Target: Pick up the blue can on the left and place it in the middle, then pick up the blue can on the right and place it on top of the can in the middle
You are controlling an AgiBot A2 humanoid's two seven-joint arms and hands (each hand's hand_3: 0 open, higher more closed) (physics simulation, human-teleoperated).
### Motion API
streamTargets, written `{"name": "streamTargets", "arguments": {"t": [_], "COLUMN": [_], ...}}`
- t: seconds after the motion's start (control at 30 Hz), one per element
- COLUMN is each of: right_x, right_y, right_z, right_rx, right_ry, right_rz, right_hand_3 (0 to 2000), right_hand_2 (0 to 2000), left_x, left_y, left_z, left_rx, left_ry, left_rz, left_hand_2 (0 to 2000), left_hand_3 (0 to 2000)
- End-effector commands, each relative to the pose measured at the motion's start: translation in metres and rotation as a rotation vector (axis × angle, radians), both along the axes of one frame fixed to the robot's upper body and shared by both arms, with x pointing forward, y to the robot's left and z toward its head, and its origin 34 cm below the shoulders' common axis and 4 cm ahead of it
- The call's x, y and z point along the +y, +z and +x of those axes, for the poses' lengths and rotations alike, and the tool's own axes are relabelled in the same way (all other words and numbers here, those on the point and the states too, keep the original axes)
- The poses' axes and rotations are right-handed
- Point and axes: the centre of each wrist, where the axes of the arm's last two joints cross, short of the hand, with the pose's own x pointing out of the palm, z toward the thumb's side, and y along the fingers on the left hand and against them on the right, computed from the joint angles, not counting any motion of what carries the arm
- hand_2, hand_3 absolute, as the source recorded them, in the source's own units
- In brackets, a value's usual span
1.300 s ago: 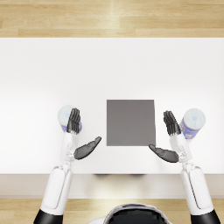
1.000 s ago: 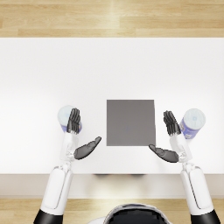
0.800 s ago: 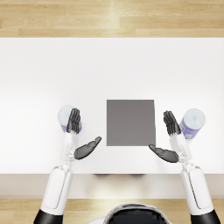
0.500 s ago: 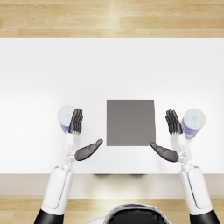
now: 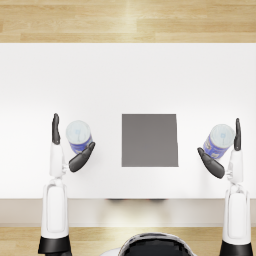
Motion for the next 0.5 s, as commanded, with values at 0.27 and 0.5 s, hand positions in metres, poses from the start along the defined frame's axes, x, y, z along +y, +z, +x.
{"name": "streamTargets", "arguments": {"t": [0.27,0.5], "right_x": [-0.024,-0.030], "right_y": [-0.049,-0.077], "right_z": [0.012,0.024], "right_rx": [0.190,0.300], "right_ry": [-0.101,-0.130], "right_rz": [0.023,0.053], "right_hand_3": [0,0], "right_hand_2": [0,0], "left_x": [0.010,0.010], "left_y": [-0.045,-0.079], "left_z": [0.016,0.025], "left_rx": [0.176,0.309], "left_ry": [0.050,0.063], "left_rz": [-0.005,-0.024], "left_hand_2": [0,0], "left_hand_3": [0,0]}}
